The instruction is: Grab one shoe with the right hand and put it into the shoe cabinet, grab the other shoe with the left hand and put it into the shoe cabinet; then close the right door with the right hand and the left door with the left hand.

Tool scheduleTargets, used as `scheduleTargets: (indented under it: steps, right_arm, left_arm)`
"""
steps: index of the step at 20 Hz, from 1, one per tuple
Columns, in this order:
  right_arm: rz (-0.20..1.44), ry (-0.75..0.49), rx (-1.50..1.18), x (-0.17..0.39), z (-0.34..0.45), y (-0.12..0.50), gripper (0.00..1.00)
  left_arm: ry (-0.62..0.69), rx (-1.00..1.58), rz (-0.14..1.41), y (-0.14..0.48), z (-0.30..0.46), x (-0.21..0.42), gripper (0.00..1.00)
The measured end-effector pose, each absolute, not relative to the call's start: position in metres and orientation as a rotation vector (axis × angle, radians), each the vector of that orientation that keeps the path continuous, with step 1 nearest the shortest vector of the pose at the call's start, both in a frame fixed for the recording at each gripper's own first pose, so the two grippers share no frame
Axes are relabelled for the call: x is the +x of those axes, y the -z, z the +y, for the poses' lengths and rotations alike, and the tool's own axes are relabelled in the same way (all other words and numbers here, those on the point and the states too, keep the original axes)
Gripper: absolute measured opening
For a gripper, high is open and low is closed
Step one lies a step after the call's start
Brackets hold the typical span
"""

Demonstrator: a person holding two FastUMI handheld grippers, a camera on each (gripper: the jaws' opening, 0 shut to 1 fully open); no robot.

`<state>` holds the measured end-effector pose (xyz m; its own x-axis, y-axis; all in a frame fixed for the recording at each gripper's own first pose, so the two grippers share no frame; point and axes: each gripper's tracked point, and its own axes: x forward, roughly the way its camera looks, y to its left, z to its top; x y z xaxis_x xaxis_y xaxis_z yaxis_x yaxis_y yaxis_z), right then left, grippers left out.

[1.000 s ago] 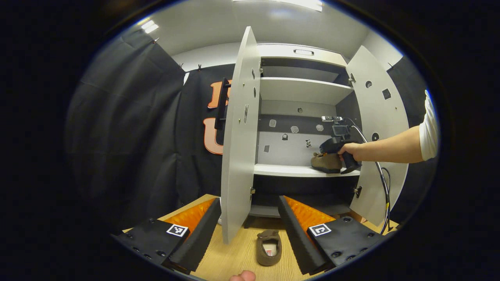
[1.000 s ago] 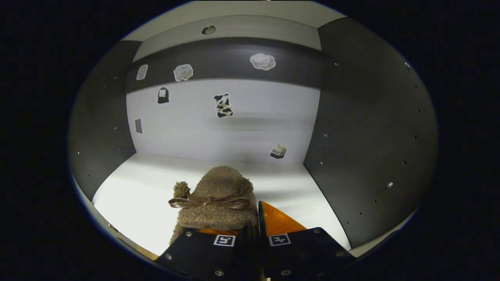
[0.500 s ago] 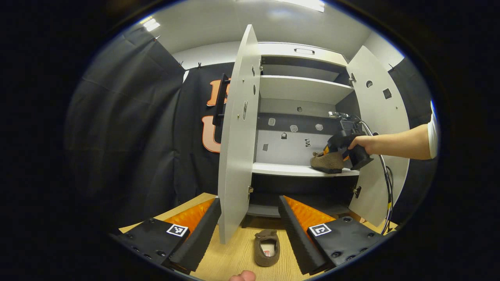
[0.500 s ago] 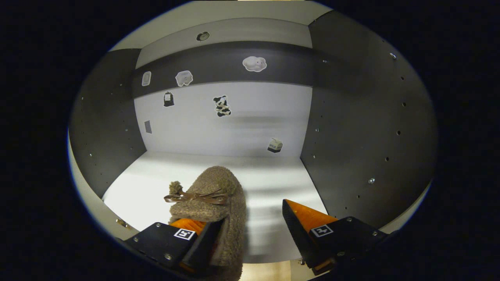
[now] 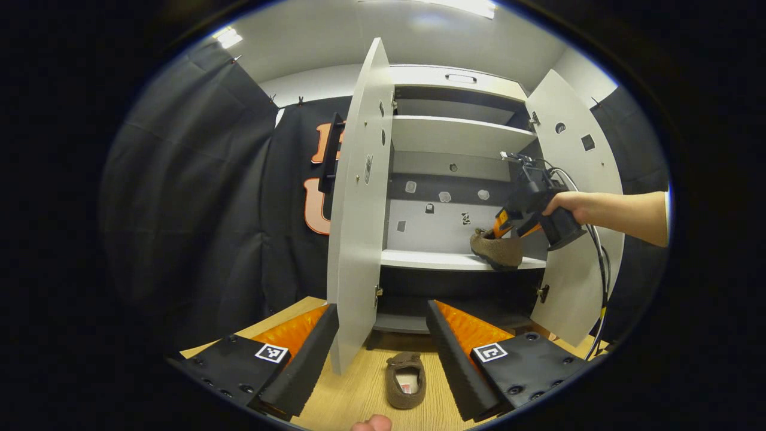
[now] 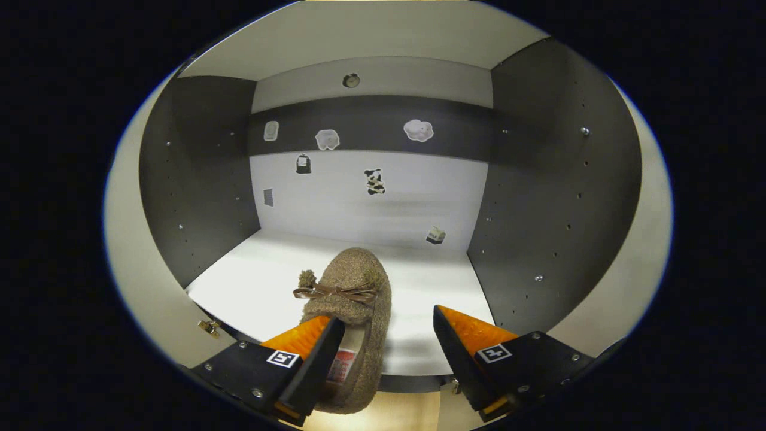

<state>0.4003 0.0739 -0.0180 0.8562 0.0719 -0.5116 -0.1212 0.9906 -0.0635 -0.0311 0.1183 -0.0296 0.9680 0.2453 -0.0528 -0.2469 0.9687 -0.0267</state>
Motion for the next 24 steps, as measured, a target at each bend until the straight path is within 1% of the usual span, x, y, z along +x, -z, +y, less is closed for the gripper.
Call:
scheduleTargets:
  steps: [1,4,5,6,7,8,9,10,13,14,15,16,18,19,20,24]
  right_arm:
    - [0.515,-0.106,-0.088,0.402,0.077,0.015,0.92]
    - [0.506,-0.064,-0.066,0.420,0.073,0.023,0.93]
    - [0.505,-0.042,-0.058,0.429,0.069,0.029,0.94]
    - [0.506,-0.013,-0.068,0.436,0.060,0.034,0.94]
    - [0.520,-0.002,-0.074,0.437,0.056,0.040,0.94]
    - [0.526,-0.008,-0.059,0.435,0.058,0.041,0.94]
    - [0.529,-0.017,-0.048,0.430,0.059,0.040,0.95]
    - [0.533,-0.025,-0.049,0.422,0.058,0.037,0.94]
    - [0.495,-0.051,-0.034,0.407,0.061,0.014,0.94]
    - [0.483,-0.061,-0.015,0.404,0.064,0.005,0.94]
    - [0.463,-0.070,-0.006,0.400,0.067,-0.005,0.99]
    - [0.427,-0.075,-0.008,0.397,0.068,-0.018,0.94]
    - [0.350,-0.094,-0.021,0.384,0.075,-0.044,0.94]
    - [0.310,-0.105,-0.021,0.375,0.080,-0.058,0.94]
    - [0.271,-0.119,-0.021,0.363,0.084,-0.072,0.94]
    - [0.157,-0.148,-0.079,0.318,0.090,-0.113,0.94]
  left_arm:
    - [-0.246,-0.041,0.055,0.032,0.117,-0.031,0.99]
    - [-0.236,-0.050,0.062,0.032,0.116,-0.032,0.99]
    - [-0.237,-0.047,0.059,0.031,0.116,-0.032,0.96]
    - [-0.237,-0.045,0.059,0.031,0.116,-0.033,0.99]
    - [-0.240,-0.044,0.062,0.032,0.117,-0.033,0.96]
    - [-0.246,-0.043,0.064,0.032,0.118,-0.036,0.96]
    - [-0.253,-0.043,0.063,0.033,0.119,-0.038,0.99]
    - [-0.262,-0.044,0.064,0.033,0.122,-0.040,0.96]
    - [-0.275,-0.052,0.073,0.037,0.125,-0.040,0.96]
    - [-0.274,-0.051,0.076,0.037,0.126,-0.038,0.99]
    - [-0.270,-0.049,0.077,0.037,0.125,-0.037,0.96]
    - [-0.265,-0.044,0.073,0.035,0.124,-0.035,0.99]
    - [-0.257,-0.030,0.063,0.031,0.121,-0.033,0.94]
    - [-0.249,-0.025,0.063,0.030,0.119,-0.031,0.99]
    - [-0.240,-0.021,0.062,0.030,0.116,-0.030,0.96]
    - [-0.212,-0.015,0.057,0.028,0.107,-0.024,0.96]
